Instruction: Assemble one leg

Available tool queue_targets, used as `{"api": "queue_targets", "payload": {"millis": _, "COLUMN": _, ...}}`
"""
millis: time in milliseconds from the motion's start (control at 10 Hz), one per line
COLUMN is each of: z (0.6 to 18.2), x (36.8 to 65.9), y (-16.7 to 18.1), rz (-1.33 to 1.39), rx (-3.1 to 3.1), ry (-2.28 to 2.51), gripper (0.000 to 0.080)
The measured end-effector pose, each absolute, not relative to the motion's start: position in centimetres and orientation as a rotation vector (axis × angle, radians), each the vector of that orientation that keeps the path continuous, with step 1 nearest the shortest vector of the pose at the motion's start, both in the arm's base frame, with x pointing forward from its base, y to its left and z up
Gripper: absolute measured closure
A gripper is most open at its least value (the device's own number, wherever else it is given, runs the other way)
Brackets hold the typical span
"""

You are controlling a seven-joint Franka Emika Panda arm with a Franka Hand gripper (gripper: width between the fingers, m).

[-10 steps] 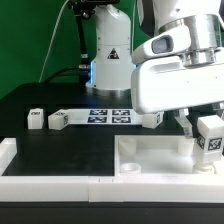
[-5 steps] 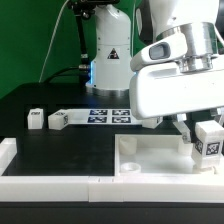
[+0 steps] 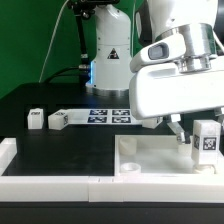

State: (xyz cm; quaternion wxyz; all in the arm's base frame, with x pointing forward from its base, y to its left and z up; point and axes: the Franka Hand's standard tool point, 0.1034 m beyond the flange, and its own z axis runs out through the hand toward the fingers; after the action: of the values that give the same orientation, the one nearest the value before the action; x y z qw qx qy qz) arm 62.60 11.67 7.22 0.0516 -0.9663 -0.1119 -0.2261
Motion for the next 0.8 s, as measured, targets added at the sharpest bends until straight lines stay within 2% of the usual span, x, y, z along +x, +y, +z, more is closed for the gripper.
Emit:
{"api": "queue_targets", "payload": {"millis": 100, "z": 7.2, "x": 62.6, "y": 11.7, "rz": -0.688, "rx": -2.94, "ry": -0.34, "gripper": 0.0192}}
{"api": "queue_targets", "payload": {"millis": 200, "z": 7.2, "x": 62.6, "y": 11.7, "rz": -0.688, "rx": -2.94, "ry": -0.34, "gripper": 0.0192}}
{"api": "queue_targets", "payload": {"millis": 300, "z": 7.2, "x": 62.6, "y": 11.7, "rz": -0.688, "rx": -2.94, "ry": -0.34, "gripper": 0.0158}}
{"api": "queue_targets", "payload": {"millis": 600, "z": 7.2, "x": 62.6, "y": 11.7, "rz": -0.688, "rx": -2.94, "ry": -0.34, "gripper": 0.015}}
{"api": "queue_targets", "payload": {"millis": 800, "z": 8.5, "x": 62.9, "y": 11.7, "rz": -0.69, "rx": -2.939, "ry": -0.321, "gripper": 0.015}}
